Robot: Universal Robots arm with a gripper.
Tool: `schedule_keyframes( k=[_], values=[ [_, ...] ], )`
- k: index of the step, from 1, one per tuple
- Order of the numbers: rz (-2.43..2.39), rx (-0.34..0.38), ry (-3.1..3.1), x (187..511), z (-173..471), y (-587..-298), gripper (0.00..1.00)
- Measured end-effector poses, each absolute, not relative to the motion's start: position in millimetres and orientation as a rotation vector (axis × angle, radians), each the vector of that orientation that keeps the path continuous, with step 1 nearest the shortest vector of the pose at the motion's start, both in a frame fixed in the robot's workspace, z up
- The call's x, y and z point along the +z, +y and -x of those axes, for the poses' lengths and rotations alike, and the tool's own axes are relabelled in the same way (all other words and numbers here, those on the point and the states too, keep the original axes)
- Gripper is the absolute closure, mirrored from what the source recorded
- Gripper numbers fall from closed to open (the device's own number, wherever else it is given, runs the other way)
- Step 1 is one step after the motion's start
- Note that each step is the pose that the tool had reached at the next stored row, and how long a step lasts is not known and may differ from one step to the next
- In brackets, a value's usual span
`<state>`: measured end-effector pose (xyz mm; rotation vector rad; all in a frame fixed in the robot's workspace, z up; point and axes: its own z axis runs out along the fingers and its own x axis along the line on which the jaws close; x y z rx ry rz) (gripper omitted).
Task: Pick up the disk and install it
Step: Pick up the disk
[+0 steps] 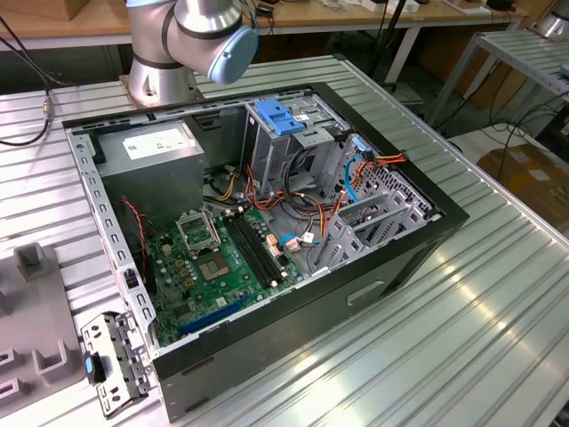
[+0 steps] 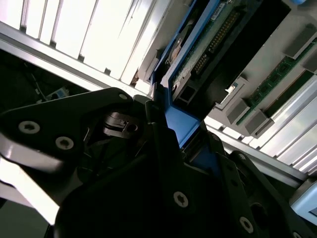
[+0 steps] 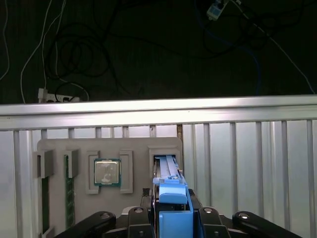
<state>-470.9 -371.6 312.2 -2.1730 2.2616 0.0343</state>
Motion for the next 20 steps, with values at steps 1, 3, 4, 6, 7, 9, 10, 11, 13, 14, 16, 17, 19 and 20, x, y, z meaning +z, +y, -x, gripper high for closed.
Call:
schedule_keyframes(
  k=[1, 3, 4, 6, 7, 9, 10, 11, 13, 14, 16, 17, 19, 20],
  values=[
    [2.173, 0.034, 2.262, 314, 471, -372, 0.63],
    [2.173, 0.034, 2.261, 324, 471, -372, 0.63],
    [2.173, 0.034, 2.262, 327, 471, -372, 0.63],
    [2.173, 0.034, 2.262, 332, 471, -372, 0.63],
    [2.173, 0.034, 2.262, 335, 471, -372, 0.63],
    [2.173, 0.034, 2.262, 340, 471, -372, 0.63],
    [2.173, 0.034, 2.262, 342, 471, -372, 0.63],
    [2.173, 0.034, 2.262, 345, 471, -372, 0.63],
    [2.173, 0.034, 2.262, 351, 471, -372, 0.63],
    [2.173, 0.034, 2.262, 354, 471, -372, 0.63],
    [2.173, 0.034, 2.261, 357, 471, -372, 0.63],
    [2.173, 0.034, 2.261, 357, 471, -372, 0.63],
    [2.173, 0.034, 2.261, 357, 471, -372, 0.63],
    [2.173, 0.034, 2.262, 357, 471, -372, 0.63]
  ],
)
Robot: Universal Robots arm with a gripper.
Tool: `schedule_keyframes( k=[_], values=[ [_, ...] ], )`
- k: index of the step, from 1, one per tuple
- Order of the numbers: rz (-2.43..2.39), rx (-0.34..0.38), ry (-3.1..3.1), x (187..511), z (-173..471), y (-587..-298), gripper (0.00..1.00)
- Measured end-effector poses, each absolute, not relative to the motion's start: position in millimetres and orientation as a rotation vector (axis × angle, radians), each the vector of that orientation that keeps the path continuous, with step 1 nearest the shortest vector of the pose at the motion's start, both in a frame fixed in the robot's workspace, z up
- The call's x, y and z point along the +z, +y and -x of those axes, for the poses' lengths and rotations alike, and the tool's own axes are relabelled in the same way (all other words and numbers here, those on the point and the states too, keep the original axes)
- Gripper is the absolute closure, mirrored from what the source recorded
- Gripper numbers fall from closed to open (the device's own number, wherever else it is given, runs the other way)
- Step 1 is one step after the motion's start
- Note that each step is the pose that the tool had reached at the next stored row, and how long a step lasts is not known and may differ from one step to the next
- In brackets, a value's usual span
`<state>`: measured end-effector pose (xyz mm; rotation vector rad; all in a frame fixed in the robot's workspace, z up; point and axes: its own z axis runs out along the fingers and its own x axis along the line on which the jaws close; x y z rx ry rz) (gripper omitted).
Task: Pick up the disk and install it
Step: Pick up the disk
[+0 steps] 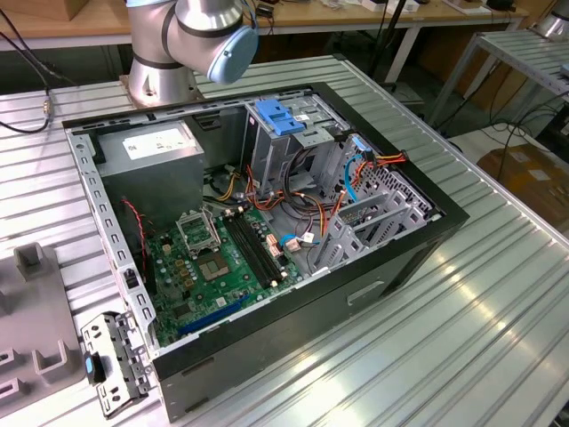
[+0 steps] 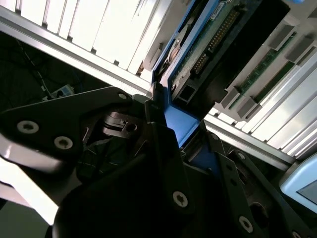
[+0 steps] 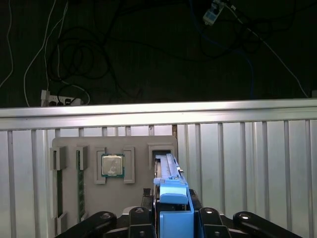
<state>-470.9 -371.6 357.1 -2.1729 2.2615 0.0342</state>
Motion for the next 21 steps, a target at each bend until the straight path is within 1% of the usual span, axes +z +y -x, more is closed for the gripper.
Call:
schedule_keyframes(
  k=[8, 21],
  values=[
    [2.173, 0.034, 2.262, 359, 471, -372, 0.63],
    [2.173, 0.034, 2.262, 380, 471, -372, 0.63]
  ],
)
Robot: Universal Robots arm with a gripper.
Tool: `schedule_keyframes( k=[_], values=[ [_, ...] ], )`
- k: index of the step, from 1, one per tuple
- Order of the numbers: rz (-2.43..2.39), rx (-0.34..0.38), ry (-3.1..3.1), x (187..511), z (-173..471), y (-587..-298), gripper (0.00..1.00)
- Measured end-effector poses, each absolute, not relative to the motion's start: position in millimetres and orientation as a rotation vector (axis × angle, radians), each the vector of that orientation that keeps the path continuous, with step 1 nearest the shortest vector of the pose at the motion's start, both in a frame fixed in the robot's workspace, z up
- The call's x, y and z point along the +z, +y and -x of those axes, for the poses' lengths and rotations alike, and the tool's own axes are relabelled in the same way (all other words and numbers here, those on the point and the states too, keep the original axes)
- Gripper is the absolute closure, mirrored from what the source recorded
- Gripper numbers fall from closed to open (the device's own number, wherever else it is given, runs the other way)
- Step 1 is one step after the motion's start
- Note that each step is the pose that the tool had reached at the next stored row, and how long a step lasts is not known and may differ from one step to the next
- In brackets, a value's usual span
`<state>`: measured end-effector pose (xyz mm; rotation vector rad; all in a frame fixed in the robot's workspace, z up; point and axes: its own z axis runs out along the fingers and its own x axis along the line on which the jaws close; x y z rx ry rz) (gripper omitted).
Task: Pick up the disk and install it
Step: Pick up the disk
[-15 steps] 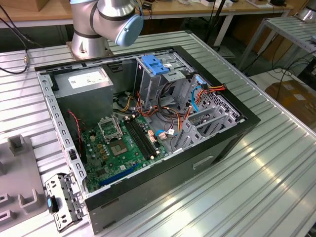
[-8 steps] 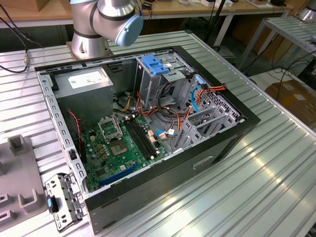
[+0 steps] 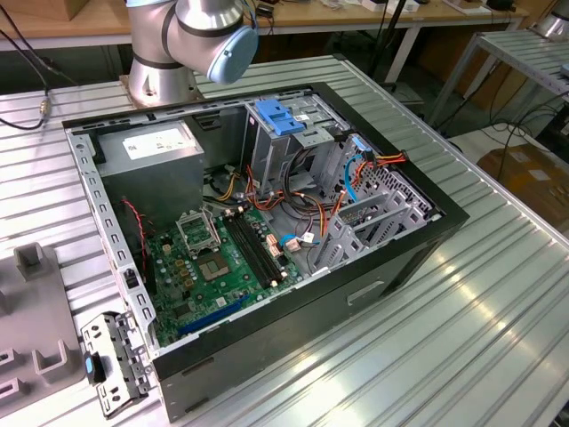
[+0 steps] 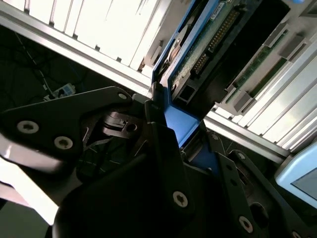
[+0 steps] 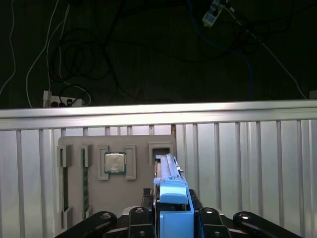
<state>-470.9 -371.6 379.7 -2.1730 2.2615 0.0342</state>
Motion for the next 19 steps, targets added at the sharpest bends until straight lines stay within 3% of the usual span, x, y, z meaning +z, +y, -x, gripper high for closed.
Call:
schedule_keyframes(
  k=[19],
  values=[
    [2.173, 0.034, 2.262, 402, 471, -372, 0.63]
  ],
)
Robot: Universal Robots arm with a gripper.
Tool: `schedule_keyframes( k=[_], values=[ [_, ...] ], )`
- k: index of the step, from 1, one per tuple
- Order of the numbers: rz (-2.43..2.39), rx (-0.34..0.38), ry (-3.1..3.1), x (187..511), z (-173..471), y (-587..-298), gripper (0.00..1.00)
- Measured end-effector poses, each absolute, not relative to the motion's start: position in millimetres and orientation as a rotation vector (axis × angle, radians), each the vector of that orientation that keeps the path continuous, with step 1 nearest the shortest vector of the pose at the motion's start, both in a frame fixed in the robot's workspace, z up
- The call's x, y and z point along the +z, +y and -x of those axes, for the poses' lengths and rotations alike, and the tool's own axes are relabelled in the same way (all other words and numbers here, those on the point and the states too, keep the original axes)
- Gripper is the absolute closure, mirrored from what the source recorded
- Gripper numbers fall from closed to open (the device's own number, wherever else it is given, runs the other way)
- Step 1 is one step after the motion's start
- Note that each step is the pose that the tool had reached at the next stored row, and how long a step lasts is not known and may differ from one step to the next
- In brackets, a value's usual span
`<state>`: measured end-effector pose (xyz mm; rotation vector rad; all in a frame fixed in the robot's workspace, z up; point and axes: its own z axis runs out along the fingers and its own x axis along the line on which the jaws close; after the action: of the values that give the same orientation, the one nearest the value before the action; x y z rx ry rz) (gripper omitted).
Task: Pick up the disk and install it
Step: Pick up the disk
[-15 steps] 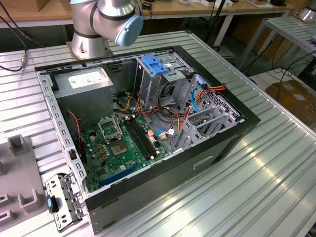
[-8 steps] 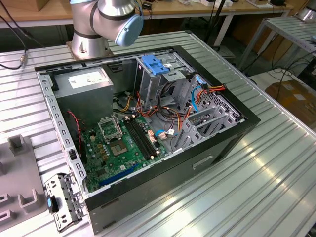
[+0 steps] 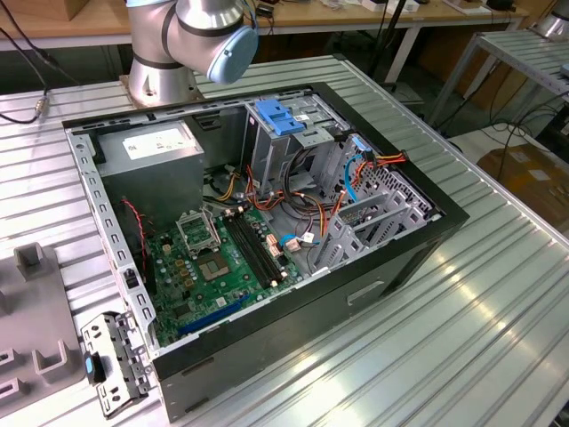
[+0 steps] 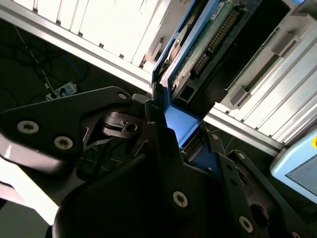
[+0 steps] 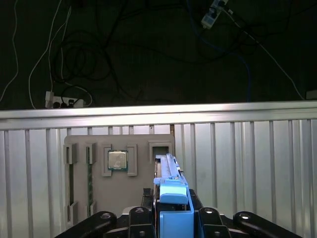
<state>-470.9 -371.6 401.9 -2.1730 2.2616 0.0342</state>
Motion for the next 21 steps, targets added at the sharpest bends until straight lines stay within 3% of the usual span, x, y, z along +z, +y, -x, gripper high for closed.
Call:
schedule_keyframes(
  k=[21],
  values=[
    [2.173, 0.034, 2.261, 428, 471, -372, 0.63]
  ],
)
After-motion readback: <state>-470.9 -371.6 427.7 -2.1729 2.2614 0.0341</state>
